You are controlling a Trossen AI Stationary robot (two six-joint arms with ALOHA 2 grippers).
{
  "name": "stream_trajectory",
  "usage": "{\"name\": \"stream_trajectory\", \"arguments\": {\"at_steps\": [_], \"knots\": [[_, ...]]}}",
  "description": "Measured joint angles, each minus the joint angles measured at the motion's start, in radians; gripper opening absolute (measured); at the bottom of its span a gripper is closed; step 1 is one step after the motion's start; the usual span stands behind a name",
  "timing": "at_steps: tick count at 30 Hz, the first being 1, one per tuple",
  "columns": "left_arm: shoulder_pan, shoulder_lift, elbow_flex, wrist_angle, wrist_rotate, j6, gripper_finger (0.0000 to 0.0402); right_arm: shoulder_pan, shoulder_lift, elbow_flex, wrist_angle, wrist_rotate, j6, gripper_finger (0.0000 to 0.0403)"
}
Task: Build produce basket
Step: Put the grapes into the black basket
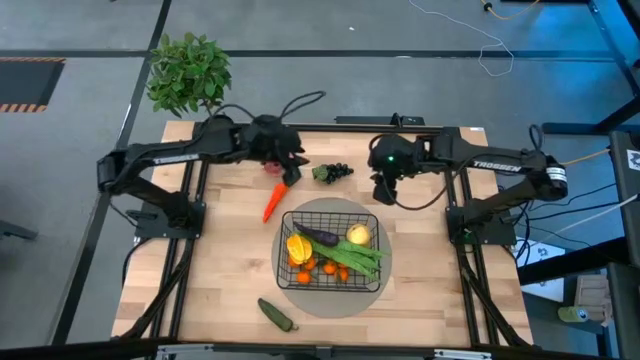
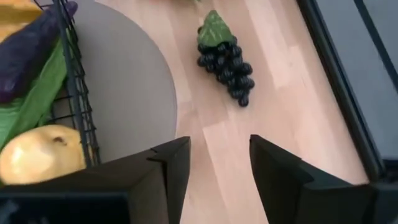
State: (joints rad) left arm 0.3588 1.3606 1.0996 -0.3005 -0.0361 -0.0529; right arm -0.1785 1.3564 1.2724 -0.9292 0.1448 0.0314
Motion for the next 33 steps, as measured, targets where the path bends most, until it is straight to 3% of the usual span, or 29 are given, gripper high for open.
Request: {"name": "stream_trajectory", "arguments": {"at_steps": [6, 13, 23, 28, 33], "knots": [[0.047, 0.162, -0.002, 0.131, 0.143, 0.003, 0.0162, 0.0, -0.061, -0.001, -0.049, 0.004, 0.069, 0.0155], [0.05, 0.307, -0.003, 0.241, 0.158, 0.01, 0.0162, 0.0, -0.074, -0.002, -0.051, 0.003, 0.071, 0.0155], [0.003, 0.393, -0.002, 0.289, 0.1, 0.112, 0.018, 0.001, -0.074, -0.002, -0.05, 0.0, 0.071, 0.0155], [-0.023, 0.454, -0.003, 0.373, -0.023, 0.191, 0.0198, 0.001, -0.074, -0.002, -0.05, 0.0, 0.069, 0.0155], [-0.029, 0.485, -0.003, 0.382, -0.026, 0.171, 0.0209, 0.001, -0.074, -0.002, -0.05, 0.001, 0.067, 0.0155]]}}
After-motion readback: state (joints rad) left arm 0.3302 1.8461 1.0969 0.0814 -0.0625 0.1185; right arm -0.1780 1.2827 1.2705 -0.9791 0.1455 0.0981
